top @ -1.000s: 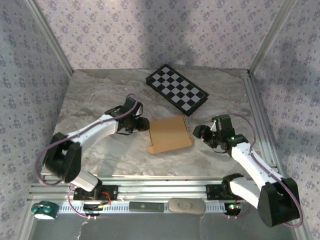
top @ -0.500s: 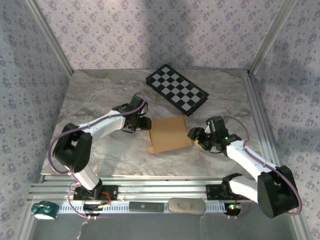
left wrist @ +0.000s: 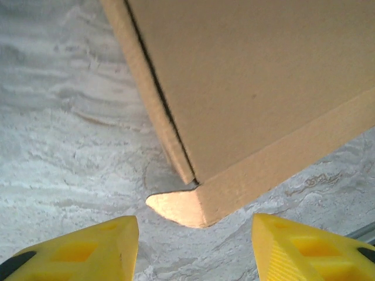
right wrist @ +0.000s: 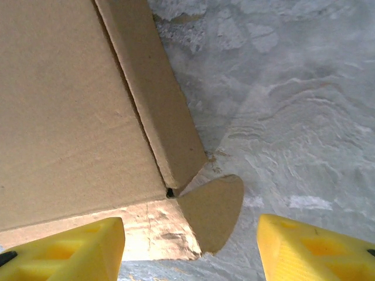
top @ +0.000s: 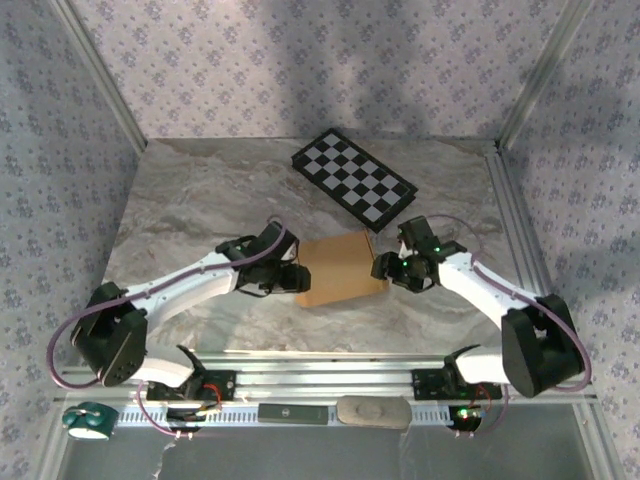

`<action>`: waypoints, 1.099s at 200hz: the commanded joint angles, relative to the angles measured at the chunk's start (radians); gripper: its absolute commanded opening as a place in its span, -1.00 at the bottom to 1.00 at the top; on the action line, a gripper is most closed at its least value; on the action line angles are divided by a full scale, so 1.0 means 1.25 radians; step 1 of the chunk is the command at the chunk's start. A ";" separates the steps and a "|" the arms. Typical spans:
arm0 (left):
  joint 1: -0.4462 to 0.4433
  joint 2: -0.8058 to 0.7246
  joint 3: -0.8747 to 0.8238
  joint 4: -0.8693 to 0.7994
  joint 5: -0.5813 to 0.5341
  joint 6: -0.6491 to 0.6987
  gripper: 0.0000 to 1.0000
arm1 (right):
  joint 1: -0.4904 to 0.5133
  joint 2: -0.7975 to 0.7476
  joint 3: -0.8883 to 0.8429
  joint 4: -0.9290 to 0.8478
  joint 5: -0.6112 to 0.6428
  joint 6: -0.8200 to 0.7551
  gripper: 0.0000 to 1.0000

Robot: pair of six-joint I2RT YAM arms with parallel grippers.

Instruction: Fold the paper box

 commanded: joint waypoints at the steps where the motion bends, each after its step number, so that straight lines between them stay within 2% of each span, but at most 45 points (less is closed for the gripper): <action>1: 0.002 0.000 -0.045 0.129 0.074 -0.071 0.07 | 0.011 0.023 0.027 -0.026 0.006 -0.043 0.25; 37: -0.014 0.070 -0.041 0.157 0.086 -0.069 0.04 | 0.017 0.035 0.030 -0.022 -0.001 -0.050 0.22; 94: -0.025 0.084 -0.050 0.156 0.065 -0.062 -0.02 | 0.024 0.068 0.041 -0.013 -0.020 -0.060 0.15; 132: -0.027 0.052 -0.055 0.119 0.051 -0.073 -0.01 | 0.025 0.069 0.044 -0.011 -0.033 -0.065 0.14; 157: -0.028 -0.013 -0.076 0.085 0.030 -0.092 0.02 | 0.025 0.069 0.044 -0.011 -0.043 -0.074 0.10; 176: -0.028 -0.028 -0.086 0.102 0.057 -0.097 0.03 | 0.025 0.074 0.046 -0.011 -0.047 -0.077 0.08; 194: -0.030 0.001 -0.084 0.127 0.092 -0.096 0.02 | 0.025 0.077 0.048 -0.011 -0.049 -0.078 0.06; 220: -0.040 0.042 -0.090 0.157 0.098 -0.098 0.01 | 0.025 0.080 0.050 -0.011 -0.057 -0.075 0.06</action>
